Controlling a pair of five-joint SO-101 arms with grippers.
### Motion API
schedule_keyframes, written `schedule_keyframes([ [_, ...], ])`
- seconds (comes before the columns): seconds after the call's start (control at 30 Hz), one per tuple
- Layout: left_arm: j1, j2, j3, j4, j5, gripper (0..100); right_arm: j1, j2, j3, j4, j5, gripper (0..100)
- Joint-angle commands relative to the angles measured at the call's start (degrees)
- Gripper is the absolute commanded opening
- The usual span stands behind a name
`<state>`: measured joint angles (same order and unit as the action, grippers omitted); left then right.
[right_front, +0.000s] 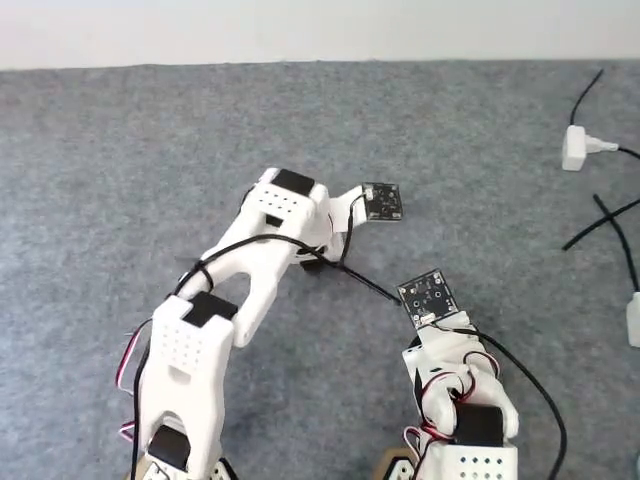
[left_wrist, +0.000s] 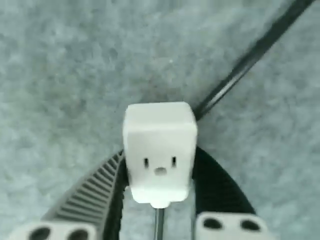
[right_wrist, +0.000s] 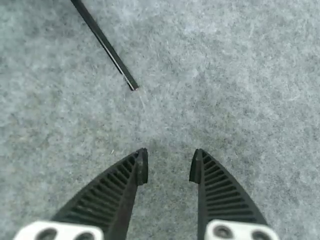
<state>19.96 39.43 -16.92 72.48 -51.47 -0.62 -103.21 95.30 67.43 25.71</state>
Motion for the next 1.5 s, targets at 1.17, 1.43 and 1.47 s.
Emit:
schedule_keyframes([
  [1.17, -14.42, -14.42, 21.76, -0.44, -4.66, 2, -0.40, -0.48, 1.05, 0.75, -0.18, 16.5],
  [1.43, -14.33, -15.47, 24.66, -4.13, 0.44, 20, -0.40, -0.40, 1.05, 0.75, -0.18, 16.5],
  [1.47, -14.33, -15.56, 24.66, -4.04, 0.53, 24, -0.40, -0.40, 1.05, 0.75, -0.18, 16.5],
])
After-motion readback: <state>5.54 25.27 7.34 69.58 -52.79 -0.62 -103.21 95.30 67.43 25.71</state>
